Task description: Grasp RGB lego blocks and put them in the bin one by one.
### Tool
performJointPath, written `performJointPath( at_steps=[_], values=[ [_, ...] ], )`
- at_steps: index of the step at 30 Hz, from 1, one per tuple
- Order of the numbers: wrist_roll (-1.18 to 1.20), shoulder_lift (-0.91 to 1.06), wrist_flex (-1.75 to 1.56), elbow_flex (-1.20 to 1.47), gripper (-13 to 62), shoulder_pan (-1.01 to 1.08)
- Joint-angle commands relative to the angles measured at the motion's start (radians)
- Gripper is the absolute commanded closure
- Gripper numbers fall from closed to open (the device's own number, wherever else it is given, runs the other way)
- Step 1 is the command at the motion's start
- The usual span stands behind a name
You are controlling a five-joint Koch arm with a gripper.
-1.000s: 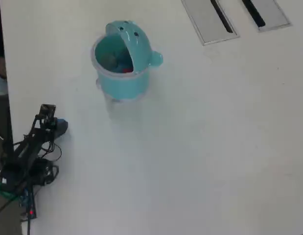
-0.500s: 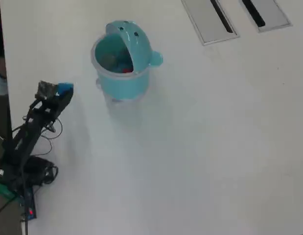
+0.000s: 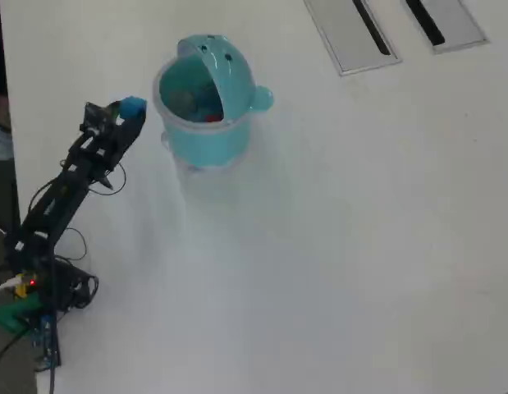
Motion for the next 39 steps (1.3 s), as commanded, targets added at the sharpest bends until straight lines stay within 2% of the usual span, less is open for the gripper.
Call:
performJointPath(
  at_steps=[1,10,18,24,28,29,35,39],
  values=[
    [0.0,-0.003,-0.091,-0.179,37.0,0.012],
    [0.002,-0.213,-0.109,-0.423,37.0,0.067],
    [0.037,-0.486,-0.114,-0.726,36.9,0.127],
    [0.052,-0.617,-0.17,-0.821,35.5,0.175],
    [-0.021,-0.653,-0.164,-0.839,20.9,0.235],
    [-0.038,-0.653,-0.164,-0.836,19.2,0.238],
    [-0.058,-0.604,-0.129,-0.821,15.6,0.235],
    [-0.058,-0.476,-0.129,-0.672,15.7,0.222]
  ],
)
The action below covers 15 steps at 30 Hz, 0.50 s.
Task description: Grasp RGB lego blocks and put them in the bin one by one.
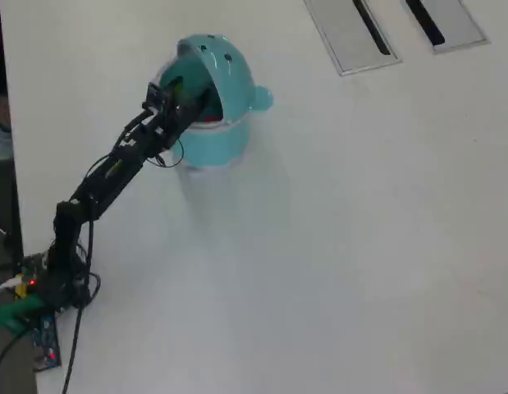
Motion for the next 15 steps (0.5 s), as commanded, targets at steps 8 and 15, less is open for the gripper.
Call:
performJointPath(
  at_steps=[8,15],
  values=[
    [-0.014,0.403,-0.252,0.437,16.5,-0.034],
    [0.037,0.551,-0.462,0.669,16.5,0.012]
  ],
)
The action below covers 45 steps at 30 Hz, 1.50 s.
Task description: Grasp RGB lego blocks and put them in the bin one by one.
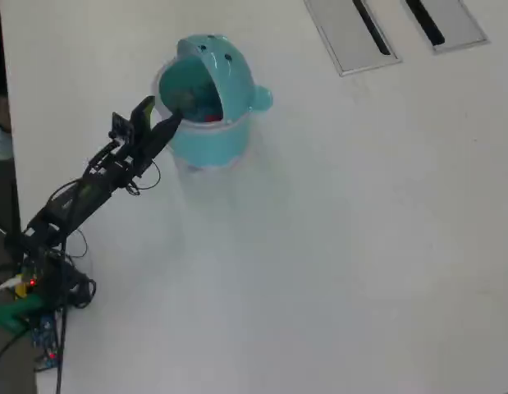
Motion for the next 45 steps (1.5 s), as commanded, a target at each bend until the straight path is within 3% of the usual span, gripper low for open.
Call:
performJointPath(
  at_steps=[1,18,45],
  values=[
    [0.058,0.084,-0.098,-0.025,16.5,0.023],
    [0.193,0.337,-0.106,0.186,16.4,0.066],
    [0.758,0.675,-0.172,0.518,16.5,0.331]
  ],
)
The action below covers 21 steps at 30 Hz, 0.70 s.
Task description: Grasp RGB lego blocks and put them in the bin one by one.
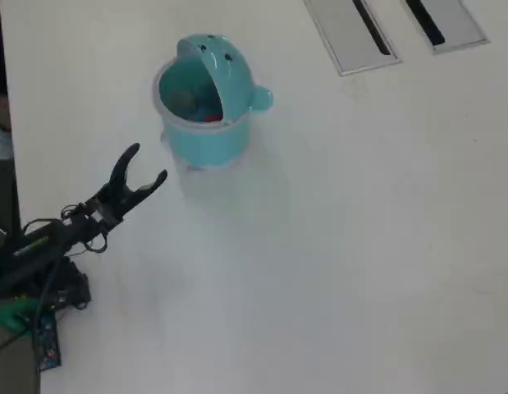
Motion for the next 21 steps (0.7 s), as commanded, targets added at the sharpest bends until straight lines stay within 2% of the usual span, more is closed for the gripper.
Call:
performJointPath(
  at_steps=[1,21],
  values=[
    [0.049,0.064,-0.112,-0.028,16.5,0.02],
    [0.258,0.071,-0.322,0.123,16.5,0.167]
  ],
)
